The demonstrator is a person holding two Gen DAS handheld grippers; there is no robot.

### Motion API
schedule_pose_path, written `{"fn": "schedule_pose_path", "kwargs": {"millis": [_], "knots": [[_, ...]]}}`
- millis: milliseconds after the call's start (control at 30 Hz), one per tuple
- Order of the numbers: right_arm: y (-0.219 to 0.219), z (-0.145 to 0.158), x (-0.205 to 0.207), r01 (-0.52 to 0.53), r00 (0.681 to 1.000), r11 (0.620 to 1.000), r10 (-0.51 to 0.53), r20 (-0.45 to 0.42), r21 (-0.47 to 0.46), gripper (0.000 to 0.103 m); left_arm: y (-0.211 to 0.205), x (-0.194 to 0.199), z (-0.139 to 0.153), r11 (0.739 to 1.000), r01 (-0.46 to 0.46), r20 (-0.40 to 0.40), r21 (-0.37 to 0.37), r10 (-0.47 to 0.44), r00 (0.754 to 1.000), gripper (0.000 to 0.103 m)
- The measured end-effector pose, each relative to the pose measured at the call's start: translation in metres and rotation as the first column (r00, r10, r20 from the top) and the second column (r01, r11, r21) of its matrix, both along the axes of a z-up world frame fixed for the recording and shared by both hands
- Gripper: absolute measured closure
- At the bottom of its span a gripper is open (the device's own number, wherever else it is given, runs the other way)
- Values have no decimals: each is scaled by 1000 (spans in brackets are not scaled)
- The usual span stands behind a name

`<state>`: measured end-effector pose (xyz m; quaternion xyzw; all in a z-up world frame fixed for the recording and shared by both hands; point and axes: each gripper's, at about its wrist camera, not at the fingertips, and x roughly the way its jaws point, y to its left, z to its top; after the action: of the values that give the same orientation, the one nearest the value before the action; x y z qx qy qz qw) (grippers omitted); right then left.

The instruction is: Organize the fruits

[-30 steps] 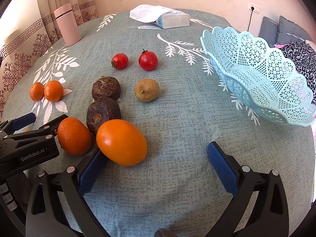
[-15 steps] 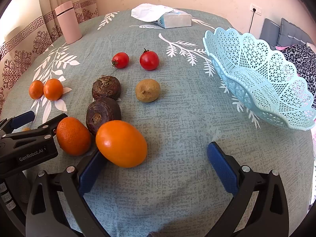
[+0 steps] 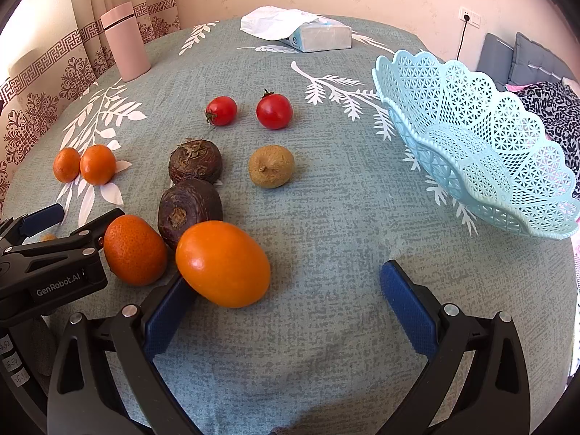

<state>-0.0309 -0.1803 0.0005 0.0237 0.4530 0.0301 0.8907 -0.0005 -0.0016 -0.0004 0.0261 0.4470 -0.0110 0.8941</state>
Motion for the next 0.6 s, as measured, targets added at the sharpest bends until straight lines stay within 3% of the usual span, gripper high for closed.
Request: {"fn": "schedule_pose_path", "kwargs": {"millis": [300, 500, 600], "knots": [[0, 0, 1, 0, 1000, 1000, 0, -3, -3, 2, 0, 0, 0, 1000, 2, 2, -10, -2, 1000, 5], [-1, 0, 2, -1, 1000, 1000, 1, -4, 0, 2, 11, -4, 7, 997, 14, 18, -78, -13, 1000, 5], [-2, 0, 2, -2, 1000, 1000, 2, -1, 9, 2, 25, -11, 15, 986, 25, 44, -164, -18, 999, 5]]}}
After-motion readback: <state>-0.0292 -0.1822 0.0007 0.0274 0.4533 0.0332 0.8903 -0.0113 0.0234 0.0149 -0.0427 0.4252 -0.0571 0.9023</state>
